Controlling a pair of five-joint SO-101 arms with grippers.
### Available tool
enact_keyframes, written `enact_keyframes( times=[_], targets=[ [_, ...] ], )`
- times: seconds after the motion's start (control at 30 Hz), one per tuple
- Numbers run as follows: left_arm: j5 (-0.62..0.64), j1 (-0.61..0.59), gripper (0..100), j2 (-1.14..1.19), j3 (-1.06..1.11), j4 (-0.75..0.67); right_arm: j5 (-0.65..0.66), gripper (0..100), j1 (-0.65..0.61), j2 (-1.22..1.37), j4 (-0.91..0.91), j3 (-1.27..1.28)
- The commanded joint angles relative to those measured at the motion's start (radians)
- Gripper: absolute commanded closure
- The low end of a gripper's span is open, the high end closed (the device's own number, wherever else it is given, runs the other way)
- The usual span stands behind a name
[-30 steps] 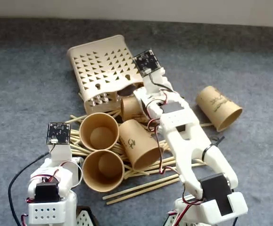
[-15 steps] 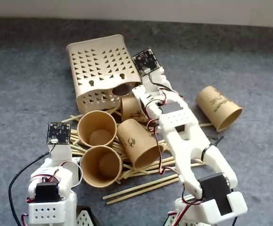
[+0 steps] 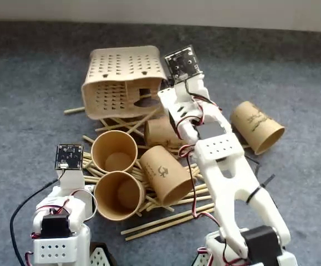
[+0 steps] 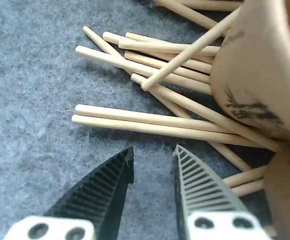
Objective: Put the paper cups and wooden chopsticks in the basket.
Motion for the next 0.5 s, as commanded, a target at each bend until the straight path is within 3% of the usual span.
enact_keyframes(
  times=[0.0,0.47],
  targets=[
    [0.000,0.001,86,-0.007,0.019,0.002,-0.009,99.3,0.035,-0.125,0.065,-0.030],
    [0.000,0.001,86,-0.007,0.019,0.002,-0.011,99.3,0.097,-0.294,0.269,-0.033]
  ],
)
